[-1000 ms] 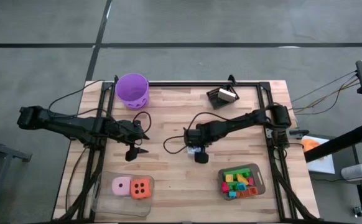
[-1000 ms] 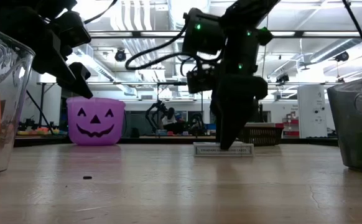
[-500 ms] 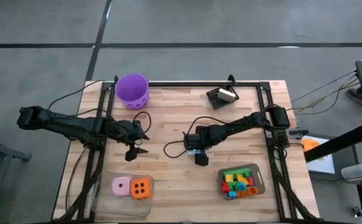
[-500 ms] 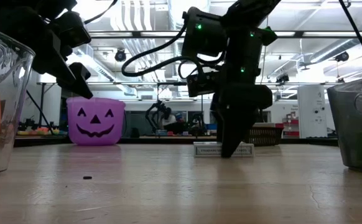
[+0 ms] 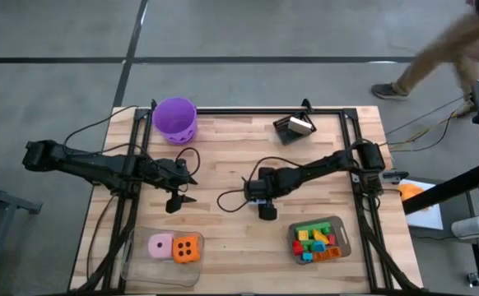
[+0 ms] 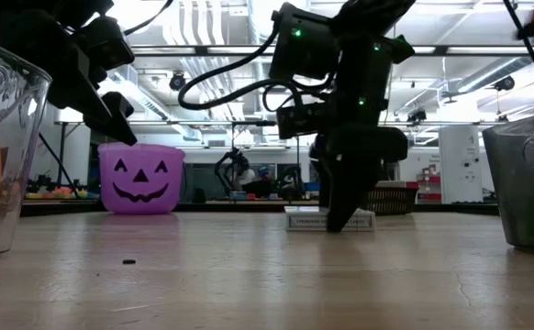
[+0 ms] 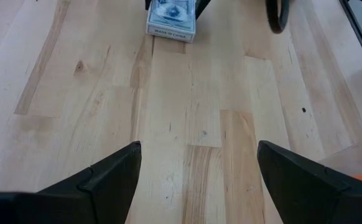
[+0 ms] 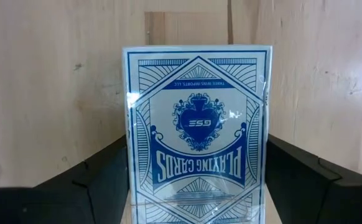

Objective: Pick & Place Toys
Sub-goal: Put the blue playing card into the basket bin

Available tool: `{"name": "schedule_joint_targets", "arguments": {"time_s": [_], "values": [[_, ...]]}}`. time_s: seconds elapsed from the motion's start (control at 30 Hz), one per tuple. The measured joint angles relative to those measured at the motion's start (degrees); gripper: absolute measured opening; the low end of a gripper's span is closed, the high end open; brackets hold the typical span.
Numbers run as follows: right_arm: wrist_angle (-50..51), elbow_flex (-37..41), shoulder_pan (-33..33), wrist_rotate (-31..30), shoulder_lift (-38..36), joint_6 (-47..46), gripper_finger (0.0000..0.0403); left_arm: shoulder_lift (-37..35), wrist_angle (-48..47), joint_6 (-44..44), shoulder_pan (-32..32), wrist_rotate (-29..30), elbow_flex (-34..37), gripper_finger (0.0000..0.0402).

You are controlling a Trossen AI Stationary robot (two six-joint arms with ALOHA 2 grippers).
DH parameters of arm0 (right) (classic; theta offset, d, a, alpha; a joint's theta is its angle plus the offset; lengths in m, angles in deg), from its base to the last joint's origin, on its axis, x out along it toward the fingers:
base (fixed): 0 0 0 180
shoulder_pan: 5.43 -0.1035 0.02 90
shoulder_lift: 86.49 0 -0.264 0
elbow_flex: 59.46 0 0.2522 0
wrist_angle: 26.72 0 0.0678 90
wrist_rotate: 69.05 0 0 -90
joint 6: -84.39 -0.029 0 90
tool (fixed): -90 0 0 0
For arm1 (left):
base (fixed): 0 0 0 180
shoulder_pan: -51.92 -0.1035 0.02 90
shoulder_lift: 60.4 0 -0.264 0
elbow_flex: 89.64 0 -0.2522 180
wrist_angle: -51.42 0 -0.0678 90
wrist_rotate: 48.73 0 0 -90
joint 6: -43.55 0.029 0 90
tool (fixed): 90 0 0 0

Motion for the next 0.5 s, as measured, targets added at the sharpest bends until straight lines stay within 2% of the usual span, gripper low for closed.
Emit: {"name": "schedule_joint_targets", "arguments": {"time_s": [0.17,0.5], "values": [[-1.4,1.26,-0.32,-0.05,-2.08,0.95,0.0297,0.01,0.02,0.0,-0.02,0.0,0.0,0.0324],[-23.93,13.7,-0.38,-0.08,-8.95,1.07,0.0297,0.0,0.0,0.02,0.0,-0.01,0.01,0.0324]]}}
